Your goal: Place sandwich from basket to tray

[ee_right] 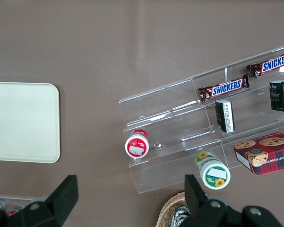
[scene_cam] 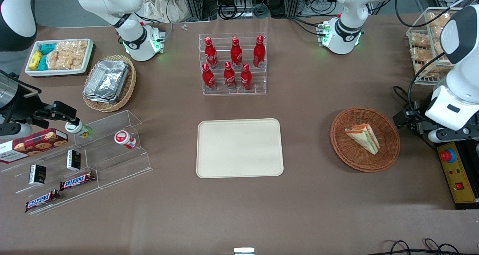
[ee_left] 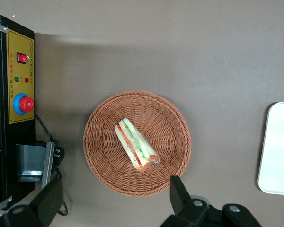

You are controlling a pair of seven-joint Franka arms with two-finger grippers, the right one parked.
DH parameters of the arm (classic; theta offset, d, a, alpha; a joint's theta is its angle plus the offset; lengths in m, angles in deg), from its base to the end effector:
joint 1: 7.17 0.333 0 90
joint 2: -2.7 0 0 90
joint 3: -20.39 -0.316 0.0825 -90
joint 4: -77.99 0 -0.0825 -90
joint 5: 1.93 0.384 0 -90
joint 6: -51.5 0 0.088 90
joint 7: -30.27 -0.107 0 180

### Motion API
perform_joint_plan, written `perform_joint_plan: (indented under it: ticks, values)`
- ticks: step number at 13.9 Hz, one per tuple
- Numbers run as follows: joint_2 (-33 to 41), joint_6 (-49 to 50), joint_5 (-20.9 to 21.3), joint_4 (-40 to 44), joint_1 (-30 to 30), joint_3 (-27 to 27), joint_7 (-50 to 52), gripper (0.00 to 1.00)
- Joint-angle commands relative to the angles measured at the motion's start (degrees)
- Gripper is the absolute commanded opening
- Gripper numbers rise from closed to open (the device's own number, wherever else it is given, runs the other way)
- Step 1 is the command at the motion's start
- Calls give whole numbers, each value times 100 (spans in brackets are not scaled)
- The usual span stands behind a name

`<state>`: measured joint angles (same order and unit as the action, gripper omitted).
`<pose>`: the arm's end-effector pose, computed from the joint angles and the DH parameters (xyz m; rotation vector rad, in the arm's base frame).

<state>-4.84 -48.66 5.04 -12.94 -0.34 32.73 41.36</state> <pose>0.6047 -0.0399 0.5582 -3.0520 -0.1223 -0.0697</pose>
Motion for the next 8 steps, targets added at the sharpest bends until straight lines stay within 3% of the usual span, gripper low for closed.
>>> perform_joint_plan:
  ticks: [1, 8]
  values:
    - [-91, 163, 6, 180, -15, 23, 112, 100]
    - [-249, 172, 41, 145, -24, 32, 86, 100]
